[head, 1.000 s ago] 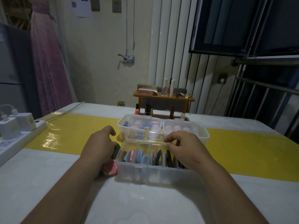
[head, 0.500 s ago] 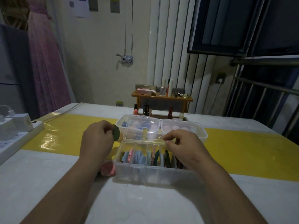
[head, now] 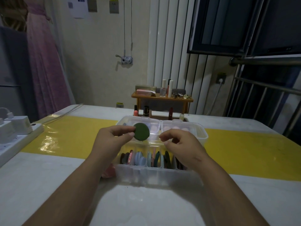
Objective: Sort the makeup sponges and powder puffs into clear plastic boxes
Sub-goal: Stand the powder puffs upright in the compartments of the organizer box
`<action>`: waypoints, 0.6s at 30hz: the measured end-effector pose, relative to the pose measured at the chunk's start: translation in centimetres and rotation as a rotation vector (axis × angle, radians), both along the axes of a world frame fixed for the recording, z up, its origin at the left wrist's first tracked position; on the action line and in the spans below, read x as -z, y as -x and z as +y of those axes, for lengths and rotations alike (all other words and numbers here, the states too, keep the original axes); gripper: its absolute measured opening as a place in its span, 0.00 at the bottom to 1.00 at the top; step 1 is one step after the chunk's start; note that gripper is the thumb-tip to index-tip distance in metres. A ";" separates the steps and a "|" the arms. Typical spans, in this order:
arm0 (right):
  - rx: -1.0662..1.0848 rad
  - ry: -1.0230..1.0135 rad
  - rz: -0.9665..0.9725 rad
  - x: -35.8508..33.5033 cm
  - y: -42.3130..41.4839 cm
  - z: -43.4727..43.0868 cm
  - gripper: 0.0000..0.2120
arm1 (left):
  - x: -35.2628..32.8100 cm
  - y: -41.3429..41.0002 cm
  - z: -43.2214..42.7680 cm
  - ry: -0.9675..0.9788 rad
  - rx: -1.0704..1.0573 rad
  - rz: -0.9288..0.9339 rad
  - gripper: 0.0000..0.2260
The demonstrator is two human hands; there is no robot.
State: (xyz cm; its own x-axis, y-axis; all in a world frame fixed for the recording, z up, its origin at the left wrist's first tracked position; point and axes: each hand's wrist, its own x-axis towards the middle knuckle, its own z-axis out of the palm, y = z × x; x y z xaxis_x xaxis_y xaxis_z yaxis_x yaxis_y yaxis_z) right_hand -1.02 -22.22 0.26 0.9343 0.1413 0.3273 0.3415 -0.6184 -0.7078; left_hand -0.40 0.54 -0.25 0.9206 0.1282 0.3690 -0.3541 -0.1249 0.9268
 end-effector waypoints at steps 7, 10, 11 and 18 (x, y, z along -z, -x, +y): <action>-0.106 -0.118 0.042 -0.4 0.3 0.1 0.16 | -0.2 0.7 -0.5 -0.178 0.133 0.018 0.17; -0.061 -0.150 -0.009 -0.4 0.3 0.1 0.11 | -0.5 1.1 -0.5 -0.221 0.205 0.008 0.18; -0.047 -0.159 -0.022 -0.5 0.3 0.0 0.10 | -0.5 1.1 -0.6 -0.231 0.216 0.007 0.18; 0.055 -0.291 -0.124 -1.3 0.2 -1.3 0.12 | 0.4 -0.3 -0.5 -0.347 -0.099 0.021 0.15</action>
State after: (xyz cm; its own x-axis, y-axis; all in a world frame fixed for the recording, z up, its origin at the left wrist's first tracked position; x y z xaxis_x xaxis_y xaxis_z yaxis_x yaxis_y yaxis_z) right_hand -1.26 -23.47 1.52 0.8882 -0.0245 0.4588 0.4082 -0.4160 -0.8126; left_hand -0.11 0.08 -0.69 0.9177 0.0874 0.3875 -0.3061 -0.4660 0.8301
